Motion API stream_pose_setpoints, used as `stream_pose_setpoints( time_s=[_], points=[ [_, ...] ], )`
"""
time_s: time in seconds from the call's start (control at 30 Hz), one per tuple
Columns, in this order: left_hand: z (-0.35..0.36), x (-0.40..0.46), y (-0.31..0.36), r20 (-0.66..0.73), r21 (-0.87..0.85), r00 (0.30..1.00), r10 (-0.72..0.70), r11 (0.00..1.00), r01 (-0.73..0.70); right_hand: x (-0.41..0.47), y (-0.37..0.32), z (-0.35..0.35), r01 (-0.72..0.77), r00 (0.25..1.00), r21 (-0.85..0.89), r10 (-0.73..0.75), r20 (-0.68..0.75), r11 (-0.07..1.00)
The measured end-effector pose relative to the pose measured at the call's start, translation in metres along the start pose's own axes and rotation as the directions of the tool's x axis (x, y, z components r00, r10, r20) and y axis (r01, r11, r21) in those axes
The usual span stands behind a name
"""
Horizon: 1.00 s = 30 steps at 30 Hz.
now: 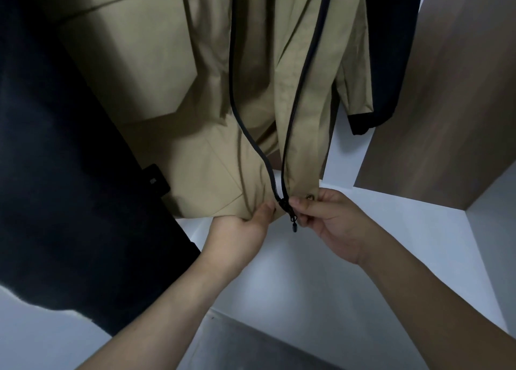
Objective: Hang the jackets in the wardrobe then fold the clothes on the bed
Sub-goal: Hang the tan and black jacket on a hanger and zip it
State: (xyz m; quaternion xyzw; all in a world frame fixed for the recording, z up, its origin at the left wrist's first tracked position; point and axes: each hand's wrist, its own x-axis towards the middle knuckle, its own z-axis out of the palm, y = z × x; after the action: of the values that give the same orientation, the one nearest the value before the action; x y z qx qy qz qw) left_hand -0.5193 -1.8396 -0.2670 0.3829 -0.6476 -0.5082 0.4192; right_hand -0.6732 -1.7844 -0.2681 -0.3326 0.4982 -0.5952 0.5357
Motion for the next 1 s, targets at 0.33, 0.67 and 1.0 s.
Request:
stream_pose_setpoints(
  time_s=[0.33, 0.67, 1.0],
  points=[
    [0.002, 0.002, 0.001, 0.018, 0.014, 0.999, 0.028, 1.0, -0.028, 0.008, 0.008, 0.005, 0.065, 0.991, 0.065, -0.057, -0.118, 0.996],
    [0.0, 0.008, -0.01, 0.075, 0.038, 0.987, 0.14, 0.989, -0.143, 0.011, 0.012, 0.007, 0.06, 0.985, -0.051, -0.067, -0.161, 0.997],
    [0.003, 0.005, 0.002, 0.089, 0.231, 0.988, -0.125, 0.968, 0.102, 0.01, 0.01, 0.005, 0.047, 0.975, -0.084, -0.064, -0.211, 0.995]
  ],
)
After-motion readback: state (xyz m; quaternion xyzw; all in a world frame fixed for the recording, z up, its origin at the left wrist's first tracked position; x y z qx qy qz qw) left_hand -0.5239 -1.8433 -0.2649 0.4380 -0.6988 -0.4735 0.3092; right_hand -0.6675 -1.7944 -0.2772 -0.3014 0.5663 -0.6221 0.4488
